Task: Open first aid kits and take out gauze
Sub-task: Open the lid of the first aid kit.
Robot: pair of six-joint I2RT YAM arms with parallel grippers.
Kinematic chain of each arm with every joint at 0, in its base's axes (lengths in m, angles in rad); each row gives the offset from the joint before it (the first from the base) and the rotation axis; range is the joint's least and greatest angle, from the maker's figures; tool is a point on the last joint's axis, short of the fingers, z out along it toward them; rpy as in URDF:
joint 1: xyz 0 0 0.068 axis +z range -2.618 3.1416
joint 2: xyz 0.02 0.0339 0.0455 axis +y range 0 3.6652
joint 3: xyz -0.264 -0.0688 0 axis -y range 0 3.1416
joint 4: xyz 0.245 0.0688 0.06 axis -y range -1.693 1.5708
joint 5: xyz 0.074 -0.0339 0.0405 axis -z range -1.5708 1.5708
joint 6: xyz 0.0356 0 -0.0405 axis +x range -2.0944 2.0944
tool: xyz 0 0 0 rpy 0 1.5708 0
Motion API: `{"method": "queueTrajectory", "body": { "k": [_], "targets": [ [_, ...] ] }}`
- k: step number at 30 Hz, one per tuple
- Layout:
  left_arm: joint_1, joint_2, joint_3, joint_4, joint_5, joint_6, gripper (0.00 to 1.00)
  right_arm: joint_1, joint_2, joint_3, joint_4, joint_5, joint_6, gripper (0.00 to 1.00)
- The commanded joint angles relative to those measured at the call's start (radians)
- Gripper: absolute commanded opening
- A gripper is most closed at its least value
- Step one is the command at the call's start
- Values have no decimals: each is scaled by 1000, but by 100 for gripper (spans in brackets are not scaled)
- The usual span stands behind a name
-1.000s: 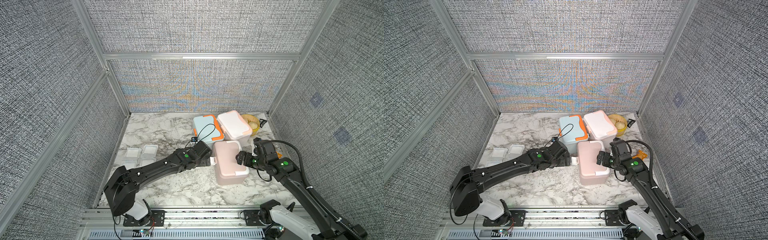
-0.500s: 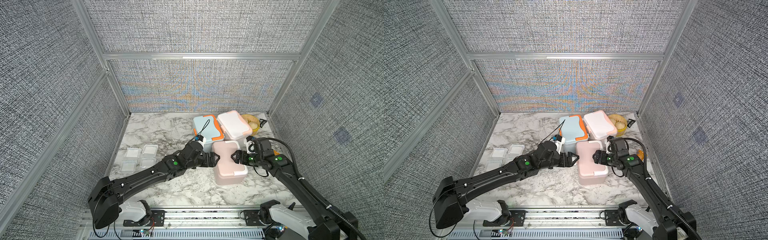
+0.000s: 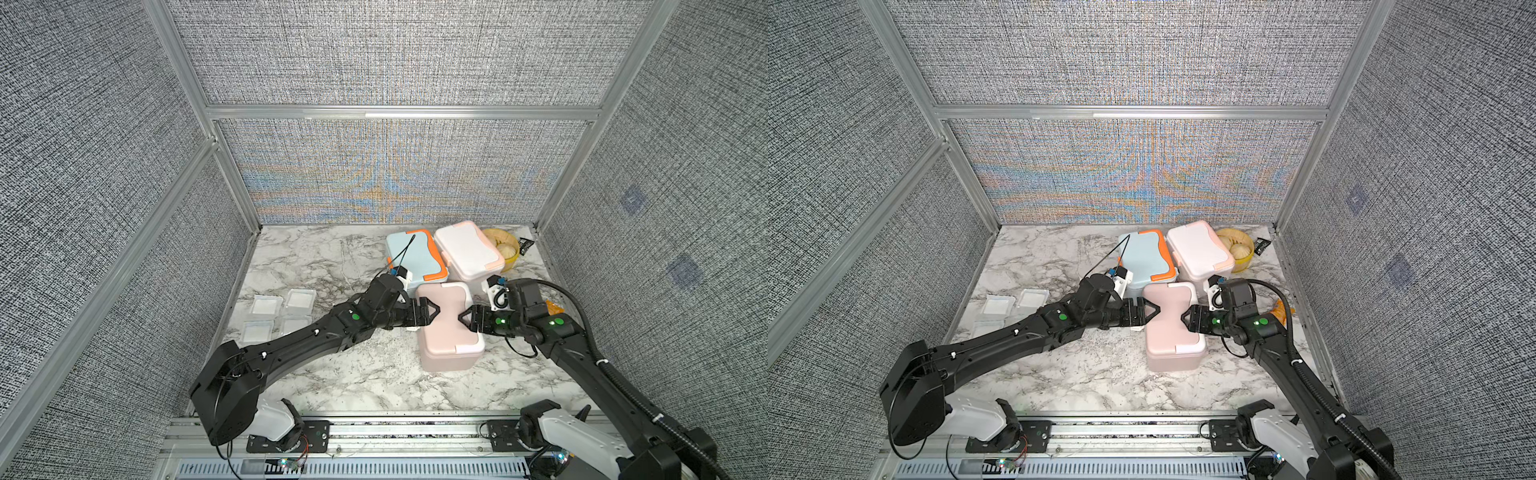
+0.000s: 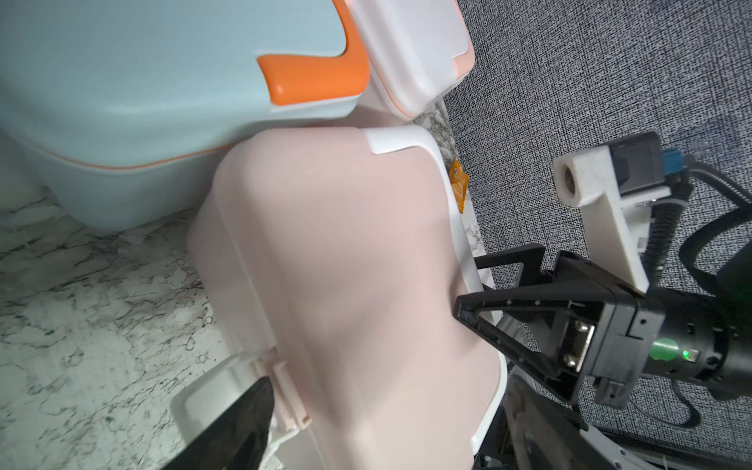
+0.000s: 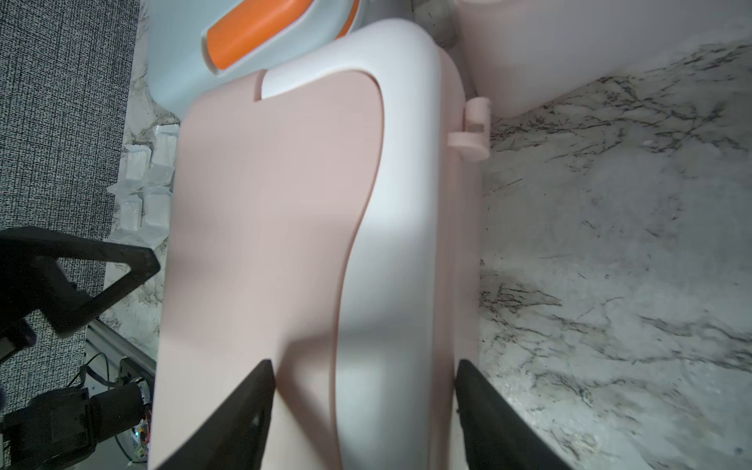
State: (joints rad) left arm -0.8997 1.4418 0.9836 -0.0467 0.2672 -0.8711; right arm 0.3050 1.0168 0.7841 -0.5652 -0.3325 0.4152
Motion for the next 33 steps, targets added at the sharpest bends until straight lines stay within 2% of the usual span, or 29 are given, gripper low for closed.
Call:
{"method": "queueTrajectory", "body": {
  "k": [1, 6, 19, 33],
  "targets": [
    [8, 23, 13, 25, 71, -18, 88, 2, 15, 0, -6, -42, 2, 68],
    [16, 63, 29, 22, 119, -29, 87, 3, 19, -5, 0, -51, 6, 66],
    [21, -50, -18, -26, 46, -23, 88, 2, 14, -12, -5, -49, 12, 66],
    [21, 20, -3, -25, 61, -35, 88, 3, -4, -25, -5, -65, 28, 64]
  ]
}}
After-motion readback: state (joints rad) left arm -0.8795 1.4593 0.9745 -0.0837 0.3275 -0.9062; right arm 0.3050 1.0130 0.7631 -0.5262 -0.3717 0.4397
